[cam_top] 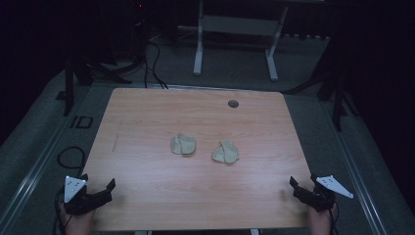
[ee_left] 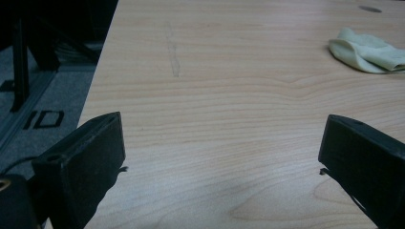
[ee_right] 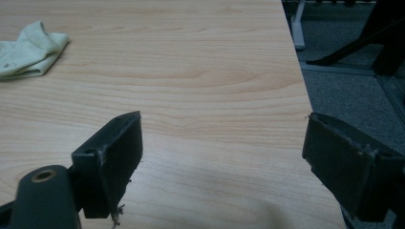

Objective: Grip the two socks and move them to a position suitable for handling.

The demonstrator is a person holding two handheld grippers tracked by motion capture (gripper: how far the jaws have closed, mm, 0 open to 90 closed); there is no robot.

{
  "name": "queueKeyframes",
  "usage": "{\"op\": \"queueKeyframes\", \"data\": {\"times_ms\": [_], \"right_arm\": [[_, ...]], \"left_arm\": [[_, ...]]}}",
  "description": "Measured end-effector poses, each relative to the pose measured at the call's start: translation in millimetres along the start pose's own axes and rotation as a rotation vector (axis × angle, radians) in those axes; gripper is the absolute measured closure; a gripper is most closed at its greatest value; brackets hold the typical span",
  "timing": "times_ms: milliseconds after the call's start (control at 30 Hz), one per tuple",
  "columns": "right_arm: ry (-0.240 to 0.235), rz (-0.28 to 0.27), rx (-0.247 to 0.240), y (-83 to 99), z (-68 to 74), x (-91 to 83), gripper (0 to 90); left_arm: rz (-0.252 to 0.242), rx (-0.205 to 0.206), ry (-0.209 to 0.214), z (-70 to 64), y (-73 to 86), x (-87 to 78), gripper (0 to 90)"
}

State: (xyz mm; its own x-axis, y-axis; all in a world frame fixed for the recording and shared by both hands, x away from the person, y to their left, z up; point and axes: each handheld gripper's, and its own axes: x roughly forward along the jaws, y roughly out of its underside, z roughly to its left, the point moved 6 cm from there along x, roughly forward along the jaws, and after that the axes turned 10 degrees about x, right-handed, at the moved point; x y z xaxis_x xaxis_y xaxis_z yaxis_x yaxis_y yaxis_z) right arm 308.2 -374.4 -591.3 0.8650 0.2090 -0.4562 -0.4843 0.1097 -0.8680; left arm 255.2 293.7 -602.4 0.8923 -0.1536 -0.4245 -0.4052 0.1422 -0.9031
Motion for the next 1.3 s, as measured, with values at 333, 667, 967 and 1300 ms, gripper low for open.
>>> {"op": "queueKeyframes", "data": {"times_ms": [333,667,967,1300], "right_arm": [[-0.044,0.045,-0.044,-6.0,10.1,1.4,14.1],[-0.117,0.142,-0.041,-9.8,29.9,15.2,14.1],[-0.176,0.191,-0.082,-11.8,55.0,26.4,14.1],[-0.250,0.243,-0.156,-14.9,100.3,50.1,13.9]], "left_arm": [[-0.001,0.015,0.023,-6.8,-1.4,0.0,2.1],[0.003,0.062,0.044,-25.2,-6.4,1.4,2.1],[-0.047,0.100,0.134,-47.9,-14.2,1.1,2.1],[-0.037,0.144,0.219,-73.7,-17.2,5.6,2.1]]}}
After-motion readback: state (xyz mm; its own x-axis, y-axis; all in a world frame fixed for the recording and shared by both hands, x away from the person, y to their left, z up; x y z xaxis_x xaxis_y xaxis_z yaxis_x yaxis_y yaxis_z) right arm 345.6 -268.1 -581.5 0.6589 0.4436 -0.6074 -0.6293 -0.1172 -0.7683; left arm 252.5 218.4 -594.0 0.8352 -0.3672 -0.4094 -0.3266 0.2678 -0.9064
